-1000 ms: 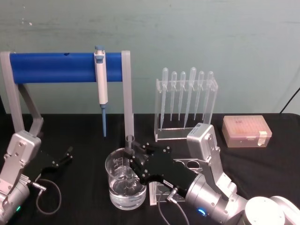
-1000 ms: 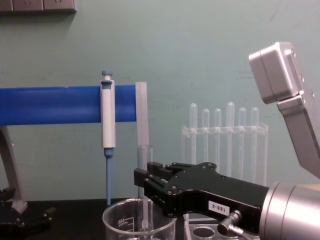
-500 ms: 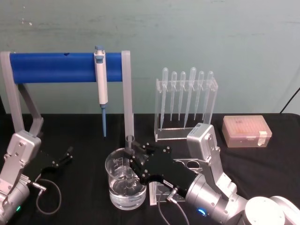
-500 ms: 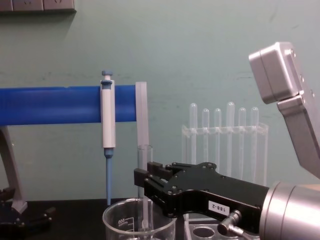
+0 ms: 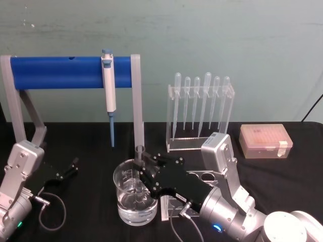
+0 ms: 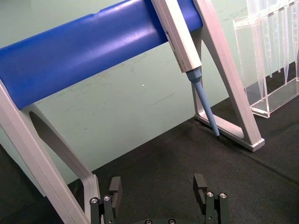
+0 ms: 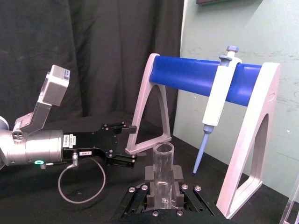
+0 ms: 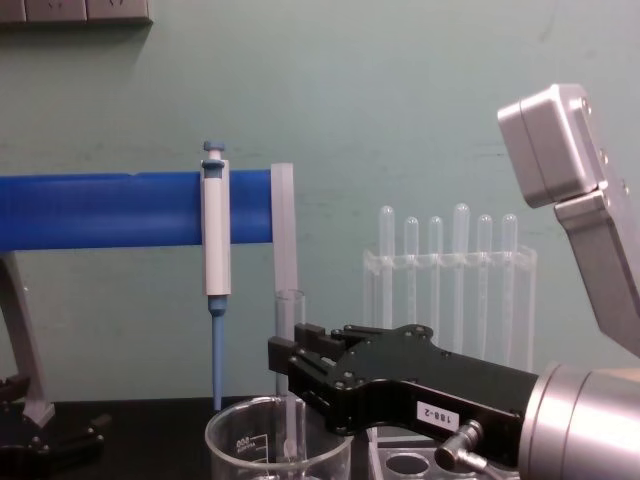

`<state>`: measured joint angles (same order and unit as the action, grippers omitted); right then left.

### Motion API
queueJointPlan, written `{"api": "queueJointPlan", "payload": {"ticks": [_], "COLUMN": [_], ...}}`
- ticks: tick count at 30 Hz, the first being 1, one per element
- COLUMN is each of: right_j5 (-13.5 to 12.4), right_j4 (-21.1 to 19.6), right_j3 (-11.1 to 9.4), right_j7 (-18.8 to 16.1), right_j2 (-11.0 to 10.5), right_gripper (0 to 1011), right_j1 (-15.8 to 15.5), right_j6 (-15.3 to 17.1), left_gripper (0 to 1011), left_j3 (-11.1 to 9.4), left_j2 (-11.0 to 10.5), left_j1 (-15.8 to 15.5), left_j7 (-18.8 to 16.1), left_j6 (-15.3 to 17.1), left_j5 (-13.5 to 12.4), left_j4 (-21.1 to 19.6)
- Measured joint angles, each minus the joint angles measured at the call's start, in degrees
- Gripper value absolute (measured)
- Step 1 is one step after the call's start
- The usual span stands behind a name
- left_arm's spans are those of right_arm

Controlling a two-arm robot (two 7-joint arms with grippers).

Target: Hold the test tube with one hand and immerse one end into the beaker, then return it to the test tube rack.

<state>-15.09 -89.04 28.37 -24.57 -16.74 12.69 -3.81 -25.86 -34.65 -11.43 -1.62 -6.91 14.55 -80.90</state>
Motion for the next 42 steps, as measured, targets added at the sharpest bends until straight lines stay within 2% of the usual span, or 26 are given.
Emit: {"api": "queueJointPlan", "payload": {"ticks": [42], "right_j5": [0.0], "right_j4": [0.0], "right_j3": [0.0], "right_j7": [0.0], "right_j2": [0.0], "right_gripper": [224], "right_j1": [0.0], "right_j6": [0.0], "left_gripper": [1000], "left_j3": [0.0], "left_j2": [0.0], "left_j1": [0.0], "left_j7": [0.0], "left_j6": [0.0], "left_j5": [0.0], "left_j4": [0.0]}}
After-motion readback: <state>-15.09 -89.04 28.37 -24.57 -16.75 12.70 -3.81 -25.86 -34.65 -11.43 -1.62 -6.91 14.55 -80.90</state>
